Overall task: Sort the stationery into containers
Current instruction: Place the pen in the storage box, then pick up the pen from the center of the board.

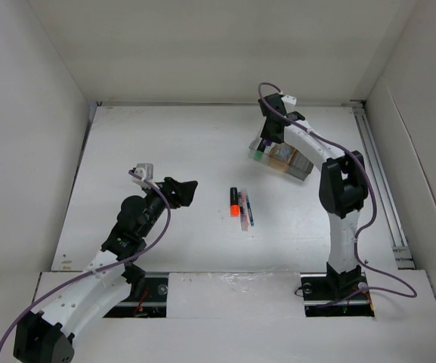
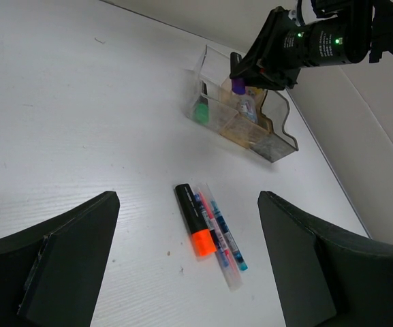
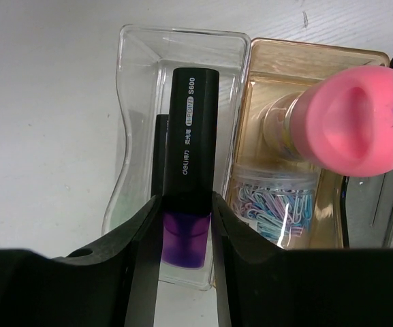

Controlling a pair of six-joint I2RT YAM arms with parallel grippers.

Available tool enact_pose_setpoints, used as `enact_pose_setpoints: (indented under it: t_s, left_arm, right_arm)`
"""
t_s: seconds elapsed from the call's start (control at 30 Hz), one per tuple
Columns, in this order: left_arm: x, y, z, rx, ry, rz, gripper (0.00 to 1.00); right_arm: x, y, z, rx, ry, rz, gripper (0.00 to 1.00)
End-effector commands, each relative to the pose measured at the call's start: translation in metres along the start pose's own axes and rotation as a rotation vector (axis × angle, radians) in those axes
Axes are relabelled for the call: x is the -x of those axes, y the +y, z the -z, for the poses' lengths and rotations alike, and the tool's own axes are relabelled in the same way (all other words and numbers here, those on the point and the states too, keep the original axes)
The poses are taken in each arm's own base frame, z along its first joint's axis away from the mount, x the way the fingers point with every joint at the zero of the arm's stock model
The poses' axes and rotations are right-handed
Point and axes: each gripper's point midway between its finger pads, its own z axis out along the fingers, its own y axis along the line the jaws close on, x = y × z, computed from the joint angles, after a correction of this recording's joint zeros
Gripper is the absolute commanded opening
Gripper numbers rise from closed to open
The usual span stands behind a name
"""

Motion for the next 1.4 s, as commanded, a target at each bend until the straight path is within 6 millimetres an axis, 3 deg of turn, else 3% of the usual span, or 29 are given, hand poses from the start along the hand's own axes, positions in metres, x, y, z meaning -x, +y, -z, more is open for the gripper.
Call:
enact_pose_setpoints:
  t_s: [0.0, 0.07, 0.2, 0.33, 0.5, 0.6, 0.67, 0.7, 0.73, 0.8, 0.83, 0.9, 0.97, 1.1, 1.23, 1.37]
  left_arm:
    - [0.020, -0.012, -0.002, -0.039, -0.062, -0.014, 0.80]
    - [0.023, -0.014, 0.000, -0.045, -0.071, -0.014, 0.80]
    - [0.023, -0.014, 0.001, -0.045, -0.071, -0.014, 0.80]
    - [0.026, -0.016, 0.002, -0.051, -0.080, -0.013, 0.80]
    - [0.028, -0.017, 0.002, -0.051, -0.080, -0.013, 0.80]
    - [0.030, -0.019, 0.004, -0.056, -0.087, -0.013, 0.80]
    - [0.027, -0.017, 0.004, -0.050, -0.078, -0.013, 0.80]
    - [0.030, -0.018, 0.005, -0.055, -0.086, -0.013, 0.80]
    - [0.030, -0.018, 0.005, -0.055, -0.086, -0.013, 0.80]
    - [0.030, -0.018, 0.005, -0.055, -0.086, -0.013, 0.80]
    - [0.030, -0.018, 0.005, -0.055, -0.086, -0.013, 0.80]
    - [0.033, -0.021, 0.005, -0.060, -0.094, -0.013, 0.80]
    - [0.032, -0.023, 0.005, -0.069, -0.088, -0.013, 0.80]
    - [0.033, -0.023, 0.007, -0.071, -0.090, -0.013, 0.80]
    - [0.036, -0.025, 0.009, -0.077, -0.099, -0.013, 0.80]
    - [0.032, -0.024, 0.007, -0.079, -0.085, -0.014, 0.80]
  right_arm:
    - [0.013, 0.007, 0.011, 0.023, -0.032, 0.005, 0.29]
    - [0.015, 0.007, 0.013, 0.030, -0.041, 0.000, 0.36]
    - [0.010, 0.011, 0.016, 0.038, -0.039, -0.016, 0.41]
    - [0.009, 0.011, 0.021, 0.035, -0.054, -0.012, 0.55]
    - [0.013, 0.017, 0.045, 0.082, -0.073, -0.015, 0.61]
    - [0.010, 0.036, 0.077, 0.153, -0.102, -0.018, 0.47]
    - [0.002, 0.043, 0.095, 0.187, -0.126, -0.018, 0.29]
    - [-0.021, 0.051, 0.103, 0.210, -0.119, 0.016, 0.23]
    - [-0.020, 0.052, 0.122, 0.242, -0.143, -0.017, 0.19]
    - [-0.040, 0.064, 0.141, 0.310, -0.148, -0.019, 0.13]
    - [-0.060, 0.055, 0.143, 0.311, -0.127, -0.025, 0.13]
    - [-0.082, 0.055, 0.148, 0.343, -0.102, -0.028, 0.12]
    - [-0.112, 0.055, 0.155, 0.377, -0.071, -0.016, 0.16]
    - [-0.157, 0.070, 0.174, 0.460, -0.018, 0.042, 0.42]
    - [-0.195, 0.070, 0.169, 0.378, -0.012, 0.104, 0.46]
    - [-0.214, 0.066, 0.151, 0.315, 0.003, 0.127, 0.47]
